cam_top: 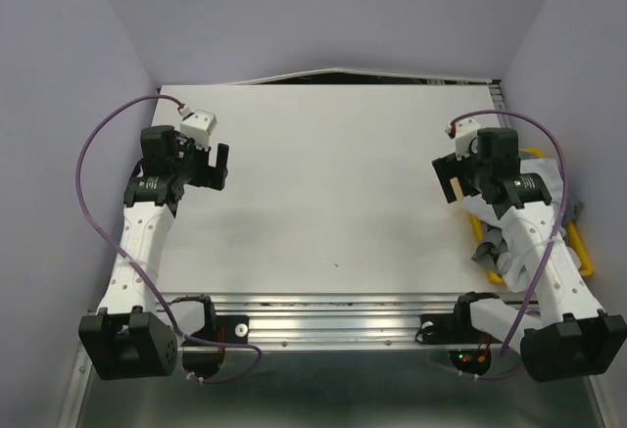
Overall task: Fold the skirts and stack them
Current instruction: Grab the skirt from the pile
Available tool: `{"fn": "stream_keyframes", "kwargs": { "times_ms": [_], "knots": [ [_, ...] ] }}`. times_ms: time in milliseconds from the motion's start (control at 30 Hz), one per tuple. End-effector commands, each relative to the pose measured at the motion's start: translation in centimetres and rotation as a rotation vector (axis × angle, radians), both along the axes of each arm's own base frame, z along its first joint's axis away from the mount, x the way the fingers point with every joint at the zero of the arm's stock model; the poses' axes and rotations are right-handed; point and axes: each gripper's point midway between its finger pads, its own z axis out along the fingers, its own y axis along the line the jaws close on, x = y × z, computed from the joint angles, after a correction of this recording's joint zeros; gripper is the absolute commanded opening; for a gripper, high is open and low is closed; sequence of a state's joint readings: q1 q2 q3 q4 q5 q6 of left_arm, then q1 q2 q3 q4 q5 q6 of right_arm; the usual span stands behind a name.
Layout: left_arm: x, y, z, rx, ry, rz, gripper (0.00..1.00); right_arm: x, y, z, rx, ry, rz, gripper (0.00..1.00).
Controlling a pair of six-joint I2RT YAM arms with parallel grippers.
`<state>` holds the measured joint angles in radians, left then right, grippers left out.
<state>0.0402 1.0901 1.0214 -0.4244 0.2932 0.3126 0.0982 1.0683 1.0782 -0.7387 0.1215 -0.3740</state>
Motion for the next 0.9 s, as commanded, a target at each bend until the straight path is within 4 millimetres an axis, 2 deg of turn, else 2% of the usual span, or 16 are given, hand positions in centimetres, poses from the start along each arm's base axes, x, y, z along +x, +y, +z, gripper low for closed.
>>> {"fn": "stream_keyframes", "kwargs": {
  "times_ms": [0, 133, 233, 467, 700, 867],
  "knots": [
    [0.4, -1.0, 1.2, -0.023, -0.036, -0.033, 0.99, -2.4, 0.3, -2.0, -0.028, 0.109, 0.086, 1.00],
    [0.4, -1.6, 0.7, -0.038, -0.015, -0.060, 0.99, -3.8, -0.9, -4.6, -0.106, 0.201, 0.094, 1.00],
    [0.3, -2.3, 0.1, -0.063, 0.004, -0.090, 0.99, -4.3, -1.9, -6.2, -0.157, 0.247, 0.071, 0.95],
    [0.5, -2.7, -1.7, -0.080, 0.019, -0.106, 0.99, -3.6, -4.3, -8.9, -0.263, 0.254, -0.036, 0.81],
    [0.7, -2.7, -3.4, -0.086, 0.056, -0.096, 0.98, -2.1, -6.0, -10.5, -0.338, 0.213, -0.130, 0.74],
    [0.7, -2.9, -3.4, -0.098, 0.061, -0.100, 0.99, -1.2, -7.0, -10.1, -0.388, 0.164, -0.179, 0.59]
  ]
}}
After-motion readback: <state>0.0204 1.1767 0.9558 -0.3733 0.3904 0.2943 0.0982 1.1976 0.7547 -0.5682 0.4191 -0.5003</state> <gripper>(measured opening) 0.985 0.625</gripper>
